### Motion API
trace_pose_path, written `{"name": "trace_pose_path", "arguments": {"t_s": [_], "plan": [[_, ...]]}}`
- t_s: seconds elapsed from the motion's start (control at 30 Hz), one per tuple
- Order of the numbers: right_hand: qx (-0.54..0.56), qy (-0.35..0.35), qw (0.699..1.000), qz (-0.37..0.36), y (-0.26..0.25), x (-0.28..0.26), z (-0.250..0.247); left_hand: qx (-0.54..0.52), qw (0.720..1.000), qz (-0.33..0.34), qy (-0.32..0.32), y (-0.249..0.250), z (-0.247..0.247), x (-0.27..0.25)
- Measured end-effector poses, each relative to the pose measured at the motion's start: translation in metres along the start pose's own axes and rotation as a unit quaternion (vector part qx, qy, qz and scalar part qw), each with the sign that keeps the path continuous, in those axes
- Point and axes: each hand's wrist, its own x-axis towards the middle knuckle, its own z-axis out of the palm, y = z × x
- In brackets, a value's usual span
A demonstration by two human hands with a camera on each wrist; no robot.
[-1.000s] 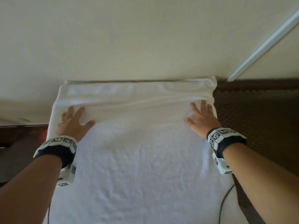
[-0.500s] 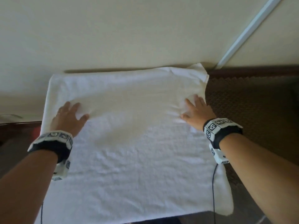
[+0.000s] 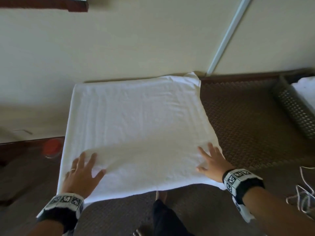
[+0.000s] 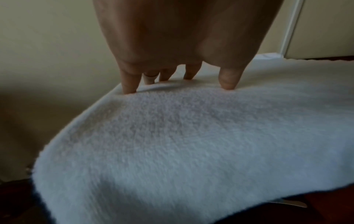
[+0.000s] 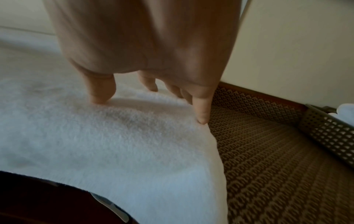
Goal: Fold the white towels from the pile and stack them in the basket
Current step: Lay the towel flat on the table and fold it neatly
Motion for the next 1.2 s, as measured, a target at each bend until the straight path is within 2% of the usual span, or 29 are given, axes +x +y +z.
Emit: {"name": "trace_pose_path", "arguments": {"t_s": [0.1,0.27,0.5,0.63,0.73,0.83,0.93,1.0,1.1,1.2], "plan": [[0.001,-0.01,1.0,0.01,-0.011,0.009,-0.01,0.014,0.999,-0.011,-0.029,-0.002,-0.008,0.018],[0.001,-0.017,1.0,0.01,-0.03,0.054,-0.045,-0.007,0.999,-0.019,-0.044,-0.003,-0.033,0.072],[0.007,0.0,1.0,-0.001,-0.042,0.113,-0.085,-0.01,0.999,-0.028,-0.027,0.008,-0.062,0.143],[0.029,0.012,0.999,-0.012,-0.043,0.125,-0.096,-0.022,0.999,-0.038,0.004,0.015,-0.068,0.16],[0.052,0.036,0.998,-0.029,-0.035,0.109,-0.089,-0.024,0.998,-0.031,0.054,0.029,-0.065,0.133],[-0.043,0.106,0.991,-0.071,-0.027,0.073,-0.061,-0.015,0.995,0.035,0.091,0.032,-0.044,0.075],[-0.072,0.075,0.99,-0.096,-0.025,0.03,-0.015,0.02,0.993,0.101,0.051,0.008,-0.004,0.012],[-0.09,0.053,0.988,-0.11,-0.026,0.01,0.013,0.044,0.993,0.105,0.012,-0.015,0.019,-0.013],[-0.13,0.081,0.981,-0.123,-0.023,-0.012,0.042,0.063,0.99,0.128,0.017,-0.039,0.037,-0.04],[-0.128,0.142,0.972,-0.138,-0.021,-0.023,0.057,0.084,0.984,0.147,0.046,-0.049,0.039,-0.054]]}}
